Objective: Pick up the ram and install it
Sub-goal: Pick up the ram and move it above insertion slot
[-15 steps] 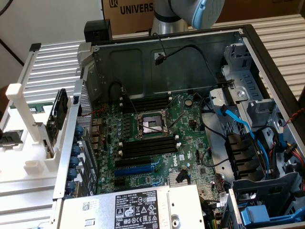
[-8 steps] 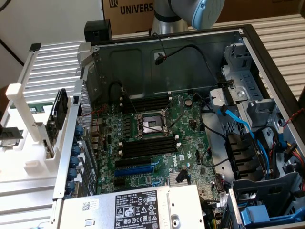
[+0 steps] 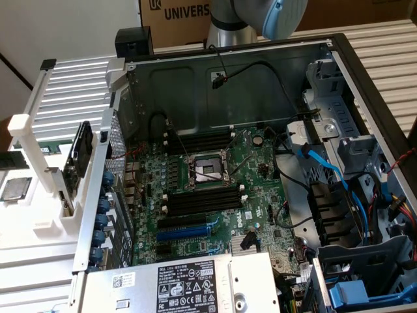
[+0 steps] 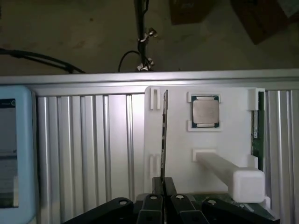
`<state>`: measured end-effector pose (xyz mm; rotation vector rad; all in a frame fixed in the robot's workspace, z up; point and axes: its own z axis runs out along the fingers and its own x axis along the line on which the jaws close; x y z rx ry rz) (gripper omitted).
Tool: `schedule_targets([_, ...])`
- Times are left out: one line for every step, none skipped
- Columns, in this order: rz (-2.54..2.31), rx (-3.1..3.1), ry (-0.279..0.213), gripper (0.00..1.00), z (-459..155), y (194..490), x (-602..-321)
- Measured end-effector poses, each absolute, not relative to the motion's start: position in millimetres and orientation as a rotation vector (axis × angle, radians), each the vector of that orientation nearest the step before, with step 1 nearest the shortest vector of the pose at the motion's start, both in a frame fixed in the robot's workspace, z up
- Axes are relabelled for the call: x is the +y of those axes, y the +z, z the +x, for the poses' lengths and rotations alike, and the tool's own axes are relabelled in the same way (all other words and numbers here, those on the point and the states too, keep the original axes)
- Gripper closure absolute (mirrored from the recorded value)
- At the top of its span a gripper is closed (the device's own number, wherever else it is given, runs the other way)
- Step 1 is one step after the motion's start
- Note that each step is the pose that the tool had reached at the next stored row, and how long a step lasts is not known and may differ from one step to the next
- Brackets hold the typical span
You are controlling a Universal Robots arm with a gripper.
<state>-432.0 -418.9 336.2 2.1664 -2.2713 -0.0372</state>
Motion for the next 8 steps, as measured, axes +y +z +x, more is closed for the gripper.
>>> schedule_targets([2.167,-2.272,-0.037,0.87,-428.6,340.9,-418.8])
schedule_targets([2.167,-2.272,-0.037,0.87,-424.9,345.4,-418.8])
schedule_targets([2.166,-2.271,-0.037,0.87,-421.1,350.1,-418.8])
schedule_targets([2.166,-2.271,-0.037,0.87,-417.3,354.6,-418.8])
schedule_targets([2.167,-2.271,-0.037,0.87,-413.4,359.0,-418.8])
schedule_targets([2.166,-2.271,-0.037,0.87,-404.7,368.2,-418.8])
schedule_targets([2.167,-2.271,-0.037,0.87,-400.2,372.1,-418.9])
schedule_targets([2.167,-2.272,-0.037,0.87,-395.6,375.8,-418.8])
